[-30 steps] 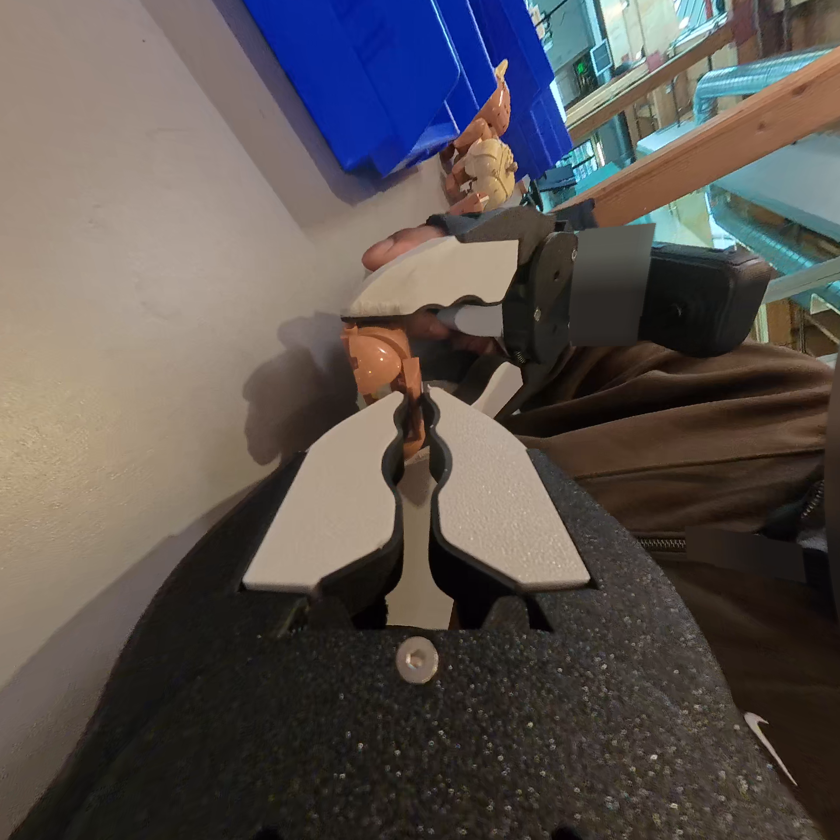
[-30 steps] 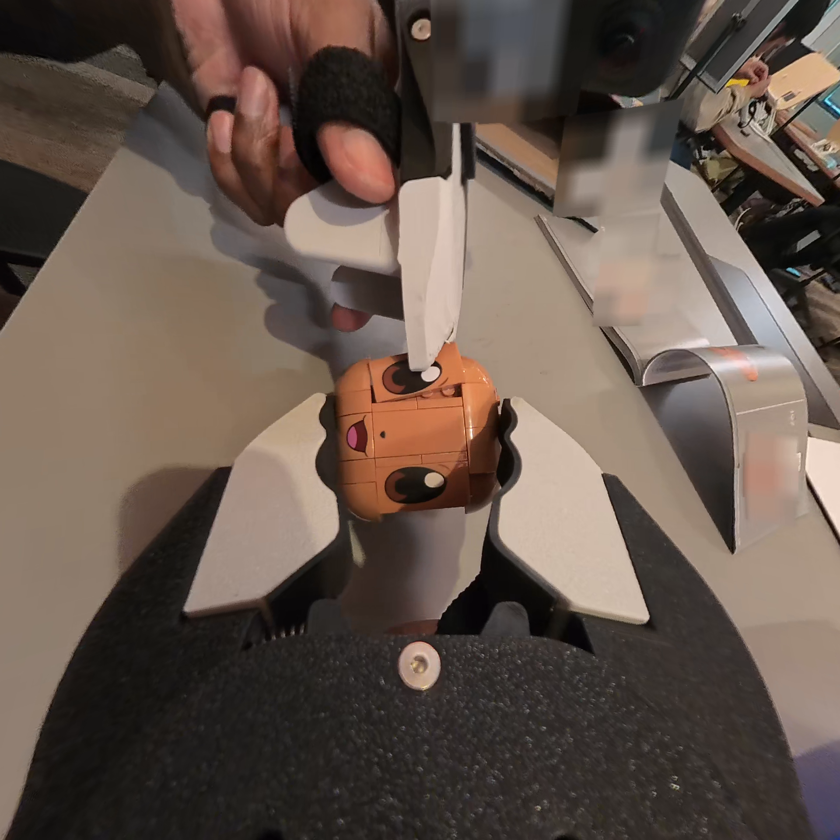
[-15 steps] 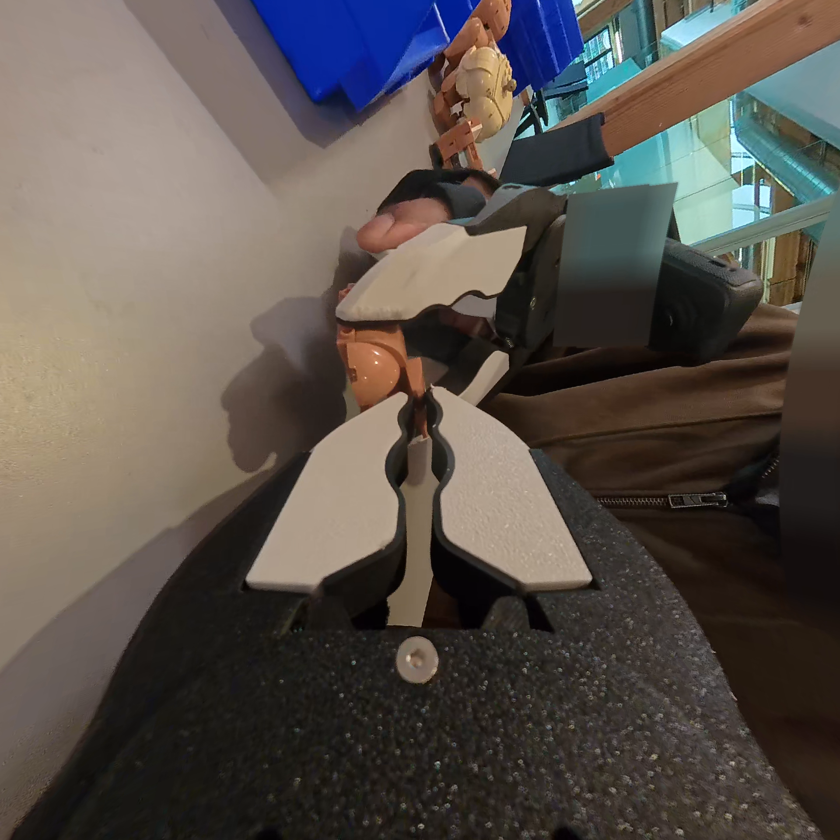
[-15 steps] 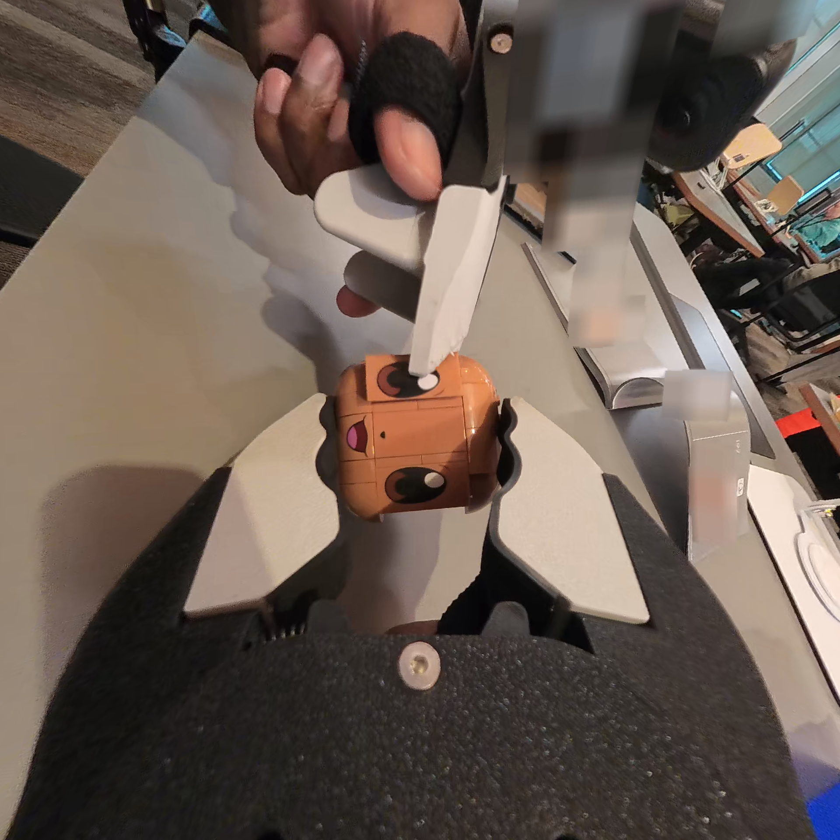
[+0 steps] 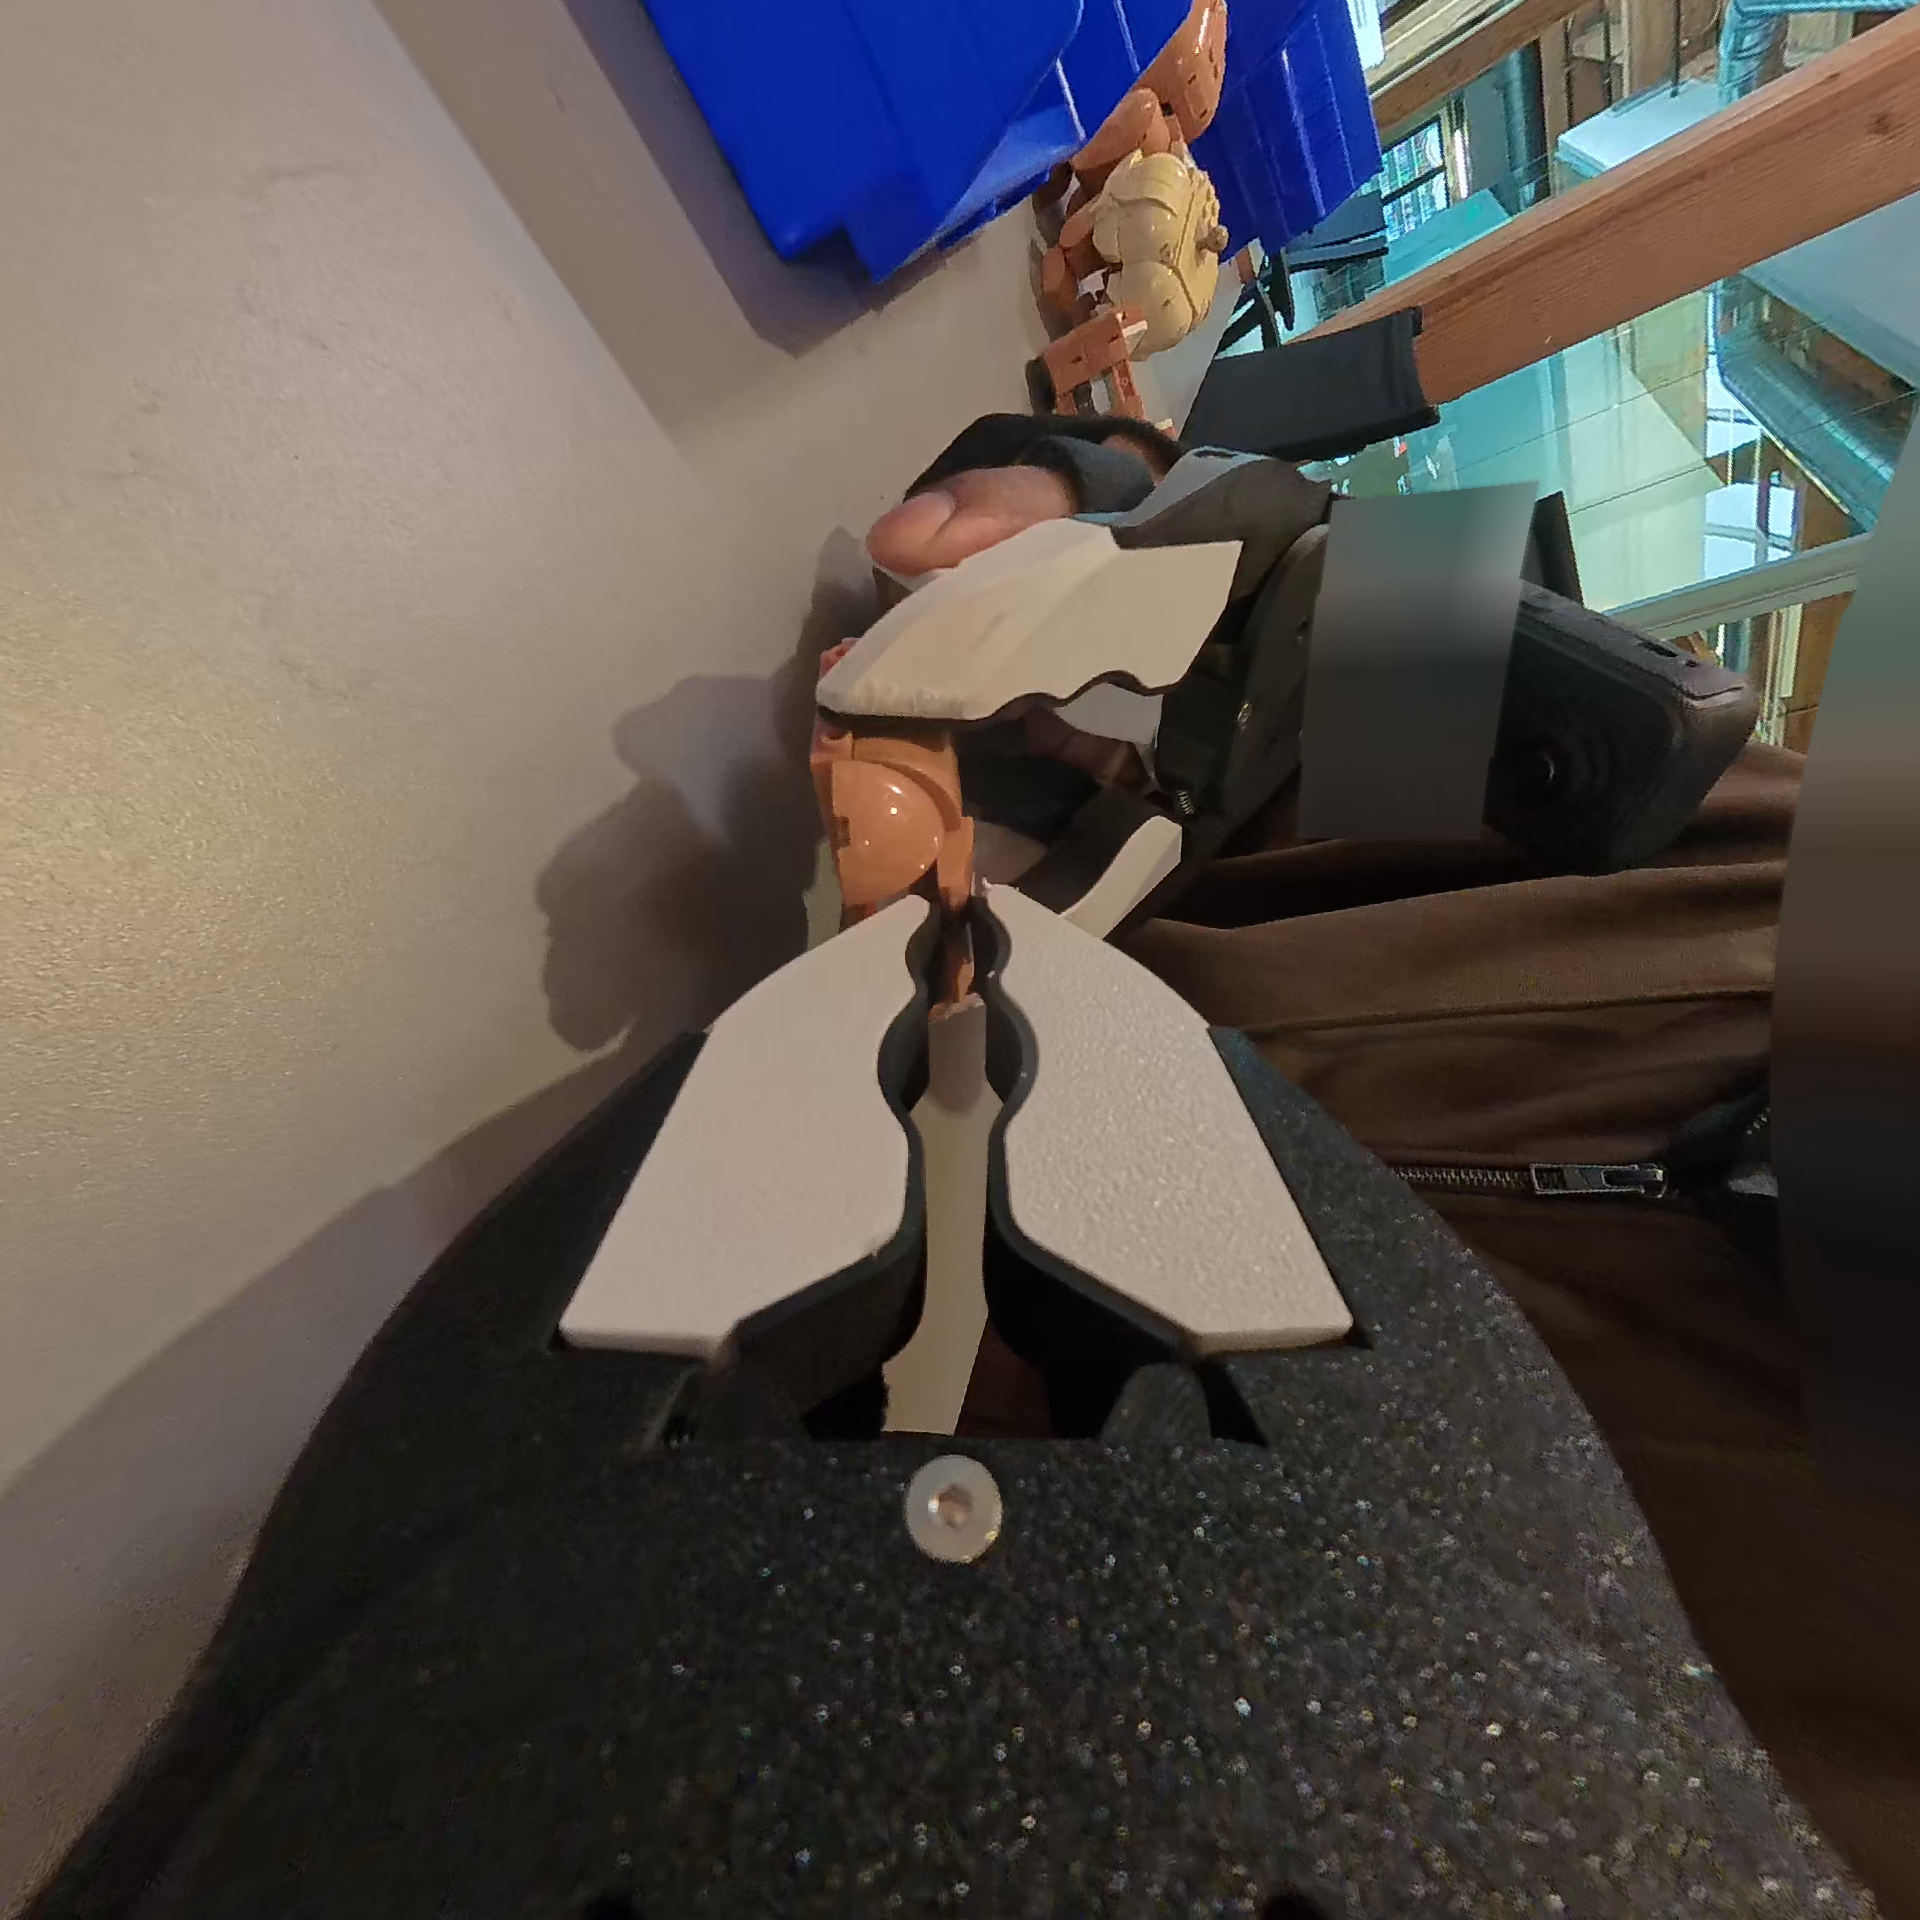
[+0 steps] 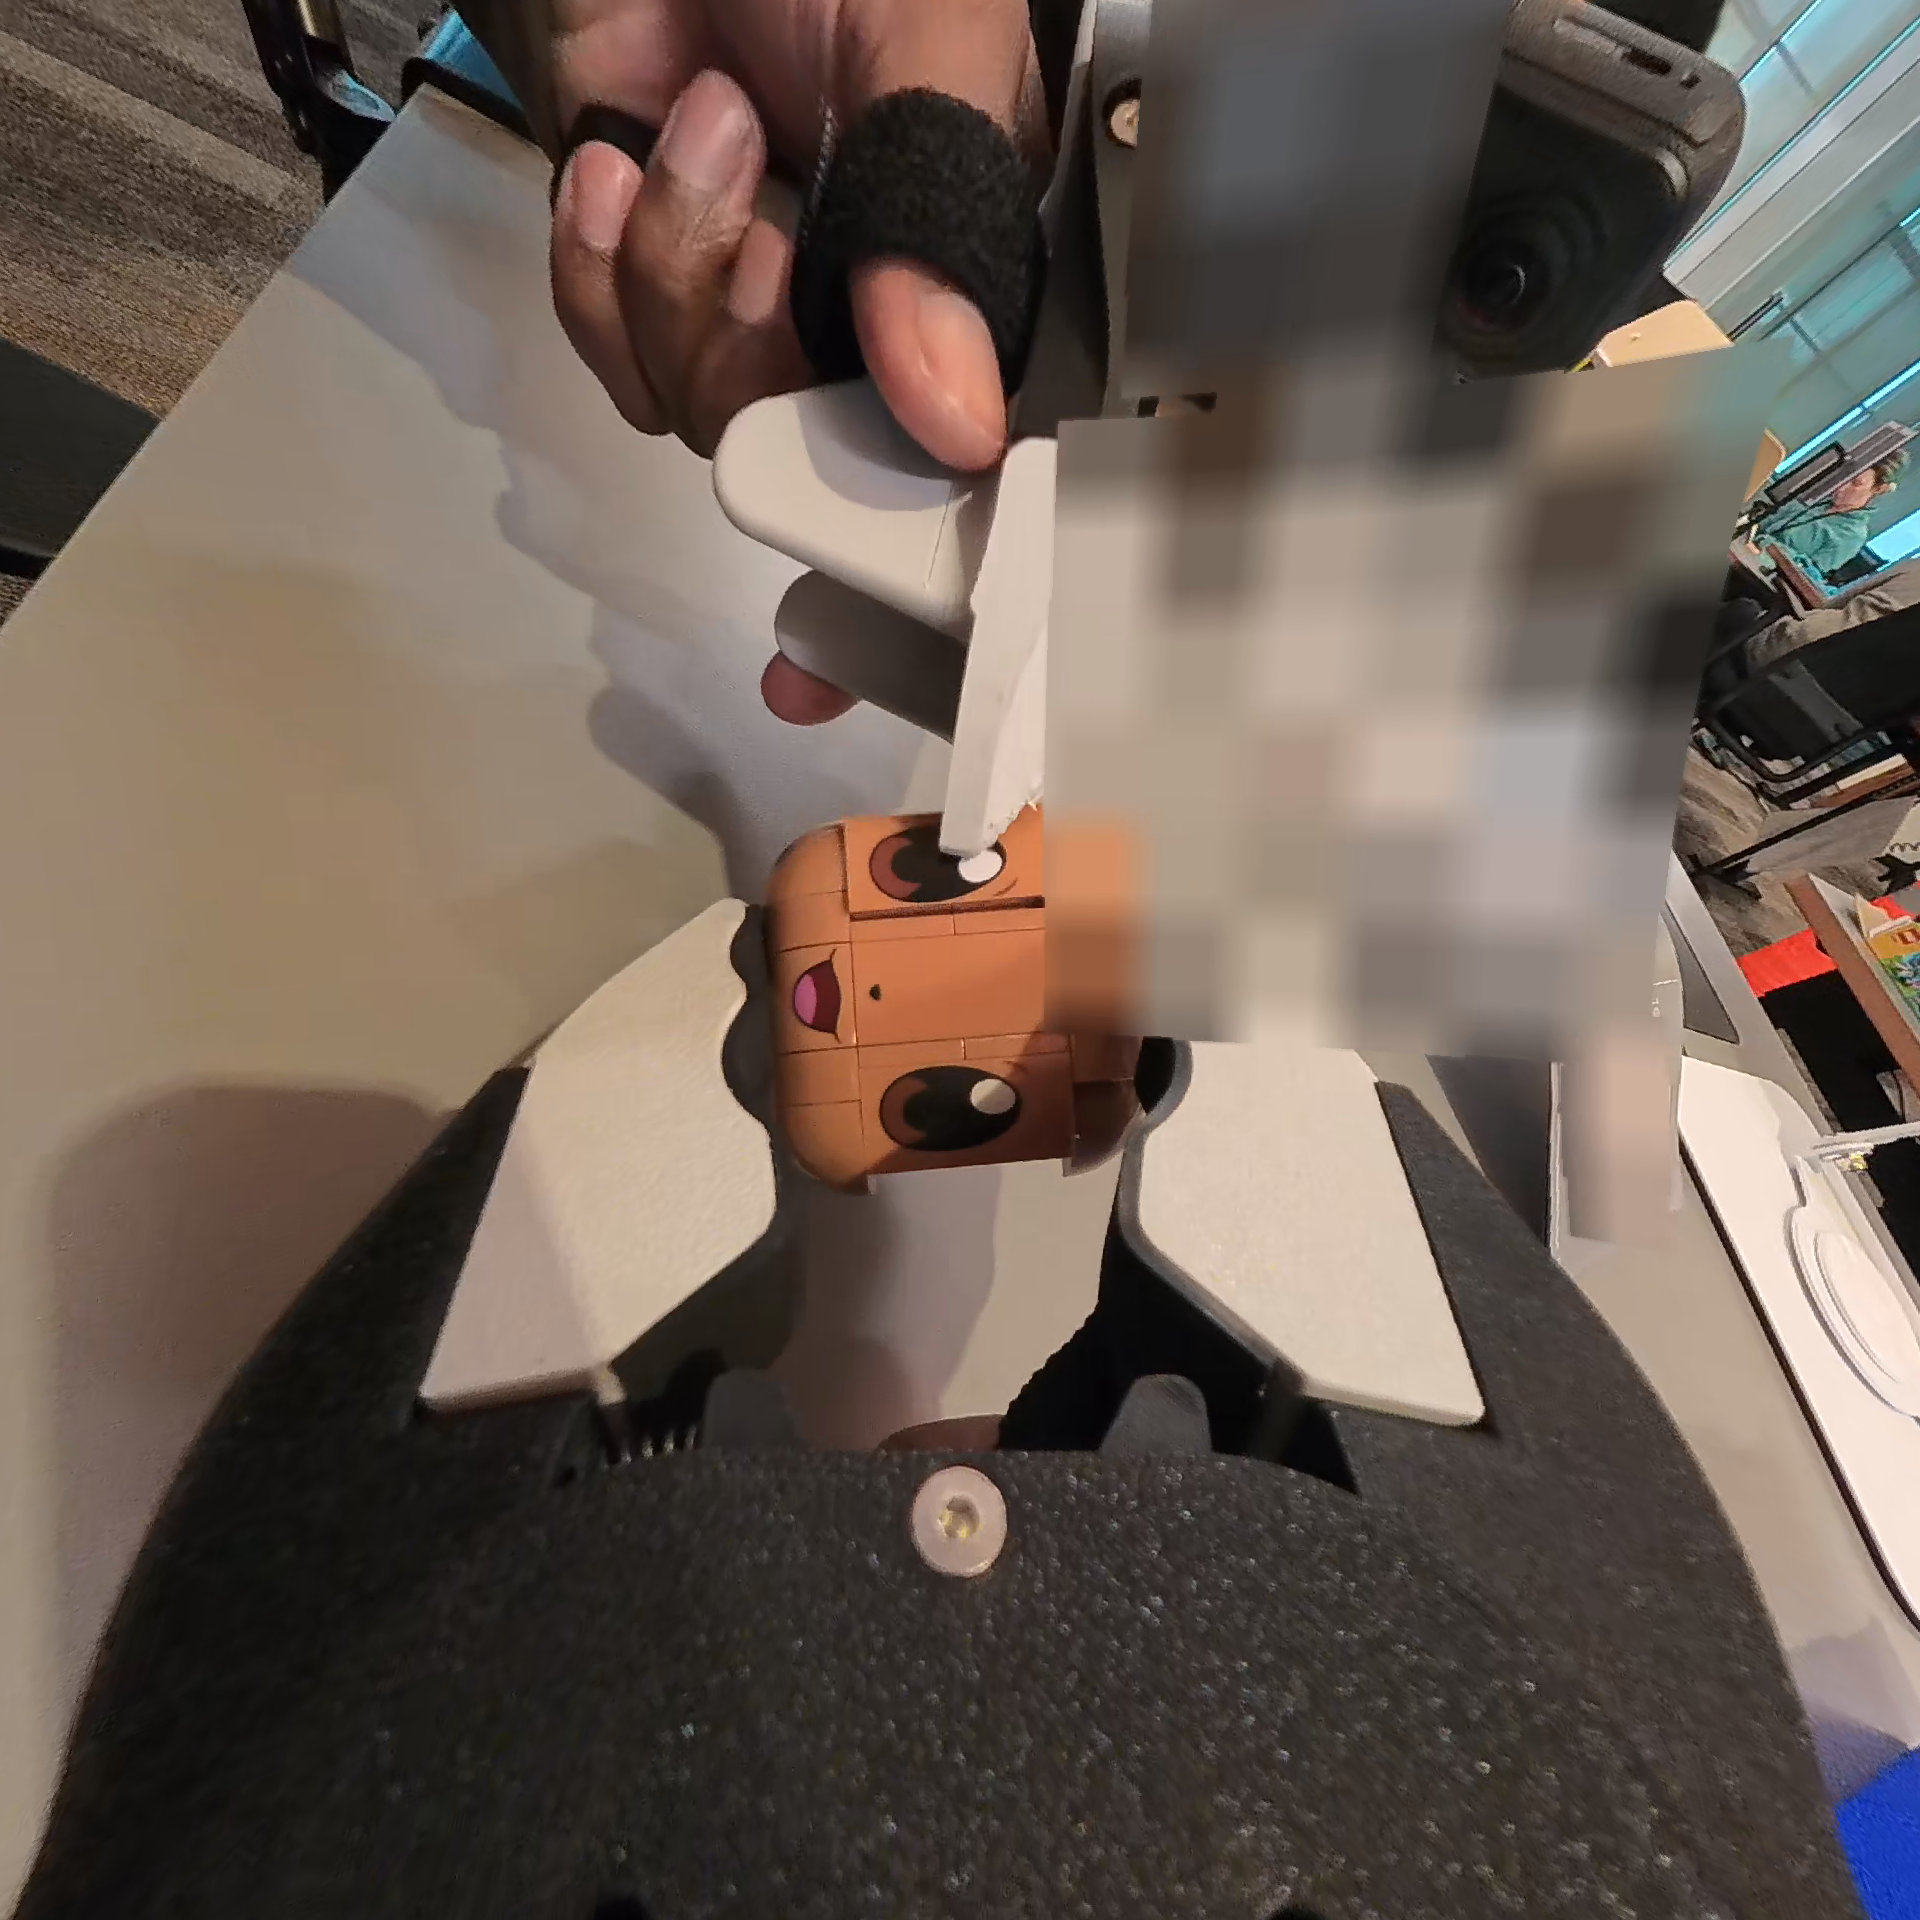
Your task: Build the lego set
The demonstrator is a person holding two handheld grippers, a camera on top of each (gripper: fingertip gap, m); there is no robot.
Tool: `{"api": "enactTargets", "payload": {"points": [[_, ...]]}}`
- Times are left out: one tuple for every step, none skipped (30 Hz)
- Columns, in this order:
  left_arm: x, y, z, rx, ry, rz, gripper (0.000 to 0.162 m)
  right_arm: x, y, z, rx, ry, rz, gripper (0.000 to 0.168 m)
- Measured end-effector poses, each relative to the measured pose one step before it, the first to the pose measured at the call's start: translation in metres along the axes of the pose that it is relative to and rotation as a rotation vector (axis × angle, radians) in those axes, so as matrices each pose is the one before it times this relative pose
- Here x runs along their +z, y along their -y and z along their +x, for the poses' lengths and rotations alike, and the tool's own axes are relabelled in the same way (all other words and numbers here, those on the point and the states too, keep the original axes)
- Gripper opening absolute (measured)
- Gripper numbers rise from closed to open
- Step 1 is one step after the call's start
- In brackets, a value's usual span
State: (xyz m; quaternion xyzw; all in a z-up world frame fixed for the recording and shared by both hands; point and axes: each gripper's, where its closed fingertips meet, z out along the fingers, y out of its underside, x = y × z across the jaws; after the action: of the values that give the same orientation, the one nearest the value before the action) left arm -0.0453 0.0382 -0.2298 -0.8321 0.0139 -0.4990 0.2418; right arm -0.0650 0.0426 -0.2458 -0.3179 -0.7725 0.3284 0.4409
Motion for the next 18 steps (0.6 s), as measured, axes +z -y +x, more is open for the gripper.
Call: {"api": "enactTargets", "payload": {"points": [[0.00012,-0.00018,-0.00030,-0.0017,0.0024,-0.0005,0.005,0.00006,-0.00031,-0.00012,-0.0024,0.0000,-0.0014,0.069],[0.00004,-0.00005,-0.00038,-0.0015,0.0031,0.0000,0.005,0.00022,-0.00025,-0.00012,-0.0036,-0.0012,-0.0020,0.069],[-0.00009,0.00015,-0.00082,-0.0007,0.0063,0.0021,0.006,-0.00002,-0.00014,0.00006,-0.0033,-0.0015,-0.0011,0.069],[-0.00023,0.00012,-0.00184,-0.0009,0.0132,0.0033,0.009,-0.00016,0.00019,0.00004,-0.0013,-0.0011,0.0003,0.069],[-0.00008,0.00014,-0.00071,-0.0020,0.0065,0.0034,0.010,-0.00001,-0.00001,0.00011,0.0001,-0.0002,-0.0008,0.069],[-0.00005,-0.00020,-0.00069,-0.0041,0.0067,0.0016,0.011,0.00015,-0.00016,-0.00024,0.0000,0.0008,-0.0006,0.069],[0.00006,-0.00032,-0.00042,-0.0022,0.0067,-0.0009,0.011,0.00020,-0.00018,-0.00028,-0.0007,0.0013,-0.0014,0.069],[0.00009,-0.00027,-0.00016,-0.0005,0.0068,0.0002,0.011,0.00012,-0.00017,-0.00032,-0.0018,-0.0001,-0.0013,0.069],[0.00009,-0.00020,0.00006,0.0003,0.0064,0.0004,0.011,0.00019,0.00000,-0.00013,-0.0022,-0.0012,-0.0013,0.069],[0.00016,0.00000,0.00028,0.0004,0.0063,0.0015,0.011,0.00003,0.00001,0.00014,-0.0024,-0.0031,-0.0016,0.069],[0.00012,0.00037,-0.00015,0.0001,0.0105,0.0035,0.011,-0.00001,-0.00020,0.00028,-0.0026,-0.0038,-0.0034,0.069],[0.00027,0.00049,-0.00037,0.0009,0.0125,0.0059,0.011,0.00011,-0.00046,0.00041,-0.0017,-0.0045,-0.0035,0.069],[0.00025,0.00050,-0.00039,-0.0015,0.0132,0.0075,0.011,0.00016,-0.00040,0.00044,0.0002,-0.0032,-0.0036,0.069],[0.00042,0.00044,-0.00048,-0.0015,0.0131,0.0079,0.012,0.00004,-0.00038,0.00032,0.0006,-0.0020,-0.0022,0.069],[0.00035,0.00022,-0.00036,-0.0015,0.0116,0.0065,0.012,-0.00008,-0.00015,0.00015,0.0002,-0.0012,-0.0011,0.069],[0.00012,0.00031,-0.00025,-0.0013,0.0094,0.0072,0.013,-0.00008,0.00017,0.00031,-0.0007,-0.0025,0.0004,0.069],[0.00000,0.00021,-0.00021,-0.0033,0.0067,0.0055,0.014,-0.00026,0.00062,0.00003,-0.0009,-0.0016,0.0022,0.069],[0.00010,-0.00004,-0.00004,-0.0049,0.0014,0.0038,0.016,-0.00024,0.00080,-0.00010,-0.0004,-0.0004,0.0031,0.069]]}}
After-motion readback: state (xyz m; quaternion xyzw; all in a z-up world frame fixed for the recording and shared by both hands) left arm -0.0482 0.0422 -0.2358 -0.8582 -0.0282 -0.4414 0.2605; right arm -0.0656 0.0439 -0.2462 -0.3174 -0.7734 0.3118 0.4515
